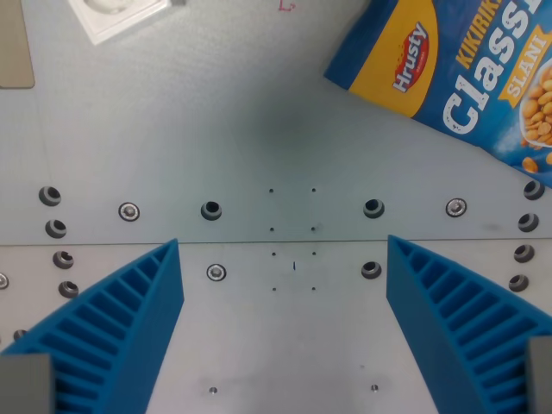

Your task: Rotate around base positive z

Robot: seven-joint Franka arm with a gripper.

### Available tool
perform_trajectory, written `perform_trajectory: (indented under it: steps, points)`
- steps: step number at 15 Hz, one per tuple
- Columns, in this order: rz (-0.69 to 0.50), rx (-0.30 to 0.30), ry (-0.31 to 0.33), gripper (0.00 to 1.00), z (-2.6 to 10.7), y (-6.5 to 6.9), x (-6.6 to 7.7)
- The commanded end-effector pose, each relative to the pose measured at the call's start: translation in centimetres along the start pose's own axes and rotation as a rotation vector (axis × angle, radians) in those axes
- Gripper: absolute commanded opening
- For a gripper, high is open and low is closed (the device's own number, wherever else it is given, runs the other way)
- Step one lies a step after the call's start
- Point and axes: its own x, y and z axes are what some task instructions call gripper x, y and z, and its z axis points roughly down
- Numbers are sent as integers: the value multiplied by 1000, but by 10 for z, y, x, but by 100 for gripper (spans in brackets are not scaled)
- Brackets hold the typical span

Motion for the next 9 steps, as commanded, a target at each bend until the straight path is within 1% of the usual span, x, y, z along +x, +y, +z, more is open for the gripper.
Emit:
perform_trajectory:
  steps: [1, 9]
  points:
    - [-13, 0, 6, 100, -2, 0, 0]
    - [-120, -2, 6, 100, -2, 0, 0]
